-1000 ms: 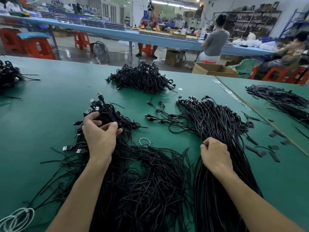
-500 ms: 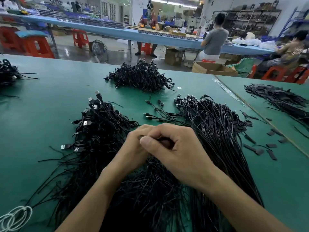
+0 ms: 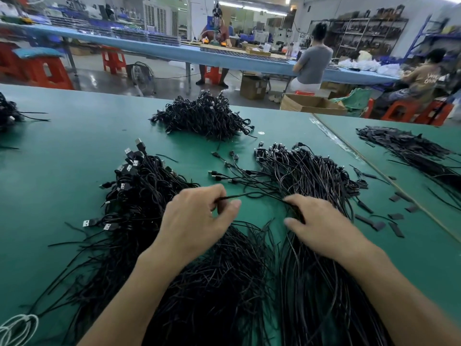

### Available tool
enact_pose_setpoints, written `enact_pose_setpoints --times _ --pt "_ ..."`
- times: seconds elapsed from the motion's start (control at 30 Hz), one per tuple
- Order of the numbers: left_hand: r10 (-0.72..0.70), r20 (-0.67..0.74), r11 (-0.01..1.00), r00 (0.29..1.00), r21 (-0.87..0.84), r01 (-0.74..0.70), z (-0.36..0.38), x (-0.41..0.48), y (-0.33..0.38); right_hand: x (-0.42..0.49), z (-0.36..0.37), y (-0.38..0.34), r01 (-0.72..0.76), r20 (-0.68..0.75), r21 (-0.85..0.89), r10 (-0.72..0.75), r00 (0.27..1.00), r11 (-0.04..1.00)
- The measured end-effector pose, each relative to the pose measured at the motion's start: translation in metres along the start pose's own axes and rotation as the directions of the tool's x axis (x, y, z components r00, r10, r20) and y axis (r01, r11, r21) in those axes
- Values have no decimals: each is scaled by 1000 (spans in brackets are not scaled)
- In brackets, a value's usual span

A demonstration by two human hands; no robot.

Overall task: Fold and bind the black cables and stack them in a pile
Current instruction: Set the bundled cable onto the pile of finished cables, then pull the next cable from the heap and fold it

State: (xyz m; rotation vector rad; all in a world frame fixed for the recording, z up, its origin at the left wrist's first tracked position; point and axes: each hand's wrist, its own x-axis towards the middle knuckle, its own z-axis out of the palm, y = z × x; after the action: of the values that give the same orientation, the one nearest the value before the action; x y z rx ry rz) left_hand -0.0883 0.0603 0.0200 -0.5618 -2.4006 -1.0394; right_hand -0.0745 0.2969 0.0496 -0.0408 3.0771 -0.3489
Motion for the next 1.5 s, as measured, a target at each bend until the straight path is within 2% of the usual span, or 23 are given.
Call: enact_pose_setpoints --times 0.07,0.1,0.2,0.27,0.37,0.47,0.53,0.63,0.7,0.73,0.8,0.83,0.93,1.07,1.13,1.2,1.23,1.27,1.3,1.37,1.4,1.43,1.5 --pt "43 88 992 995 116 -53 3 -2 5 -6 4 -15 228 -40 203 -225 974 952" --pt "58 133 989 989 127 -75 5 -2 7 -9 5 -25 310 -75 239 -301 951 920" --pt "89 217 990 972 87 -110 5 -3 9 -13 10 -40 429 -167 150 -405 899 891" --pt "95 211 991 973 67 -112 4 -3 9 -12 10 -41 465 -222 124 -432 874 877" --pt "64 122 994 990 77 -74 3 -2 8 -12 6 -36 479 -327 297 -383 864 826" --pt "-41 46 999 998 21 40 1 0 3 -11 0 -32 490 -514 502 -210 832 712" --pt "-95 121 992 988 -74 104 0 0 3 -9 -5 -33 495 -586 554 -108 803 669" --pt "-44 362 941 931 -298 160 2 -2 13 -2 -11 -35 463 -564 589 -72 823 662" --pt "15 471 835 882 -491 248 0 -3 20 1 -11 -37 421 -478 593 -121 870 686" --pt "21 512 745 859 -581 328 -3 -2 23 2 -10 -38 407 -433 587 -153 888 700" --pt "26 559 576 829 -686 445 -10 0 25 2 -7 -37 401 -395 566 -190 899 720" --pt "38 561 521 827 -717 462 -13 0 25 1 -5 -37 399 -387 567 -194 901 721" --pt "48 522 329 852 -813 480 -19 2 24 0 -1 -40 358 -273 583 -239 932 730" --pt "-183 378 97 907 -912 400 -8 7 17 -7 9 -53 354 -51 467 -375 925 810" --pt "-264 298 45 917 -946 321 0 9 12 -10 13 -58 371 22 417 -417 909 830" --pt "-285 229 95 931 -960 265 10 9 7 -13 14 -62 392 63 332 -435 898 858" --pt "-291 195 158 937 -956 248 14 8 5 -14 13 -64 406 65 304 -444 894 862" --pt "-296 151 260 943 -938 231 17 7 5 -15 12 -65 424 51 291 -457 888 858" --pt "-289 92 407 953 -889 210 20 5 4 -16 10 -65 446 16 284 -469 883 849" --pt "-196 10 716 981 -682 150 24 1 4 -16 4 -65 481 -91 287 -477 874 828" --pt "-131 28 810 991 -574 123 25 -1 5 -15 1 -64 490 -154 303 -465 872 818" --pt "-101 75 847 992 -516 125 24 -3 7 -14 -2 -62 492 -218 322 -443 870 809" --pt "-149 218 790 964 -560 249 20 -3 12 -10 -8 -58 484 -318 374 -381 868 791"
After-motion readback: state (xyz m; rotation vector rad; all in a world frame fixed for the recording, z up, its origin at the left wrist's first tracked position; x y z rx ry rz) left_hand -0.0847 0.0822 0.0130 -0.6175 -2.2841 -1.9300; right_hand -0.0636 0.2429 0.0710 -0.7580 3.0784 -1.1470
